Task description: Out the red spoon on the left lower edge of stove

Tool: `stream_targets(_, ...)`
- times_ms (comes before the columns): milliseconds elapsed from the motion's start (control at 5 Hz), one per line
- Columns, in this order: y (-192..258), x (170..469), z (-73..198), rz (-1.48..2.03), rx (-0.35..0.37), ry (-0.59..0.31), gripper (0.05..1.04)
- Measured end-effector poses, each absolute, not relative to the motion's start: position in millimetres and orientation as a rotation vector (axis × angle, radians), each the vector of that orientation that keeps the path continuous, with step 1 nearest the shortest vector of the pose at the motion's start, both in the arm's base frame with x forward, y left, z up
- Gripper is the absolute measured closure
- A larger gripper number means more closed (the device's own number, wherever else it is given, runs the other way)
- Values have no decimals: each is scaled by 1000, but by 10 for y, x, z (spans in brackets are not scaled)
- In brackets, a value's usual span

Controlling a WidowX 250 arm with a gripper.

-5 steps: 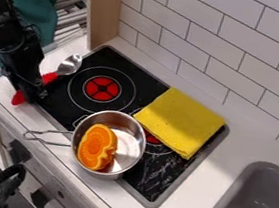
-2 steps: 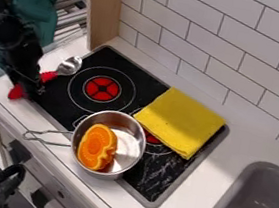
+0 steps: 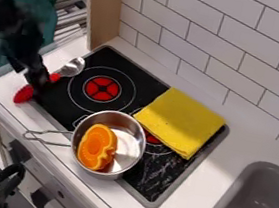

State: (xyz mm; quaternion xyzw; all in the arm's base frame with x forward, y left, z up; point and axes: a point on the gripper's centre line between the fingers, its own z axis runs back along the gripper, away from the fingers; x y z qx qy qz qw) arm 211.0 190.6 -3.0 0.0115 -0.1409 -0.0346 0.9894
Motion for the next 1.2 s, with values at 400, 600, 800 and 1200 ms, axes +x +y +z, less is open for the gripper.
stream_targets(400,1508,2329,380,-135,30,-153,82)
stream_targets(600,1347,2469,464,-114,37,-114,82)
stream_targets(800,1098,2555,481,-30,1,-93,82)
stream_targets(1200,782,2718,560,17,-27,-126,82)
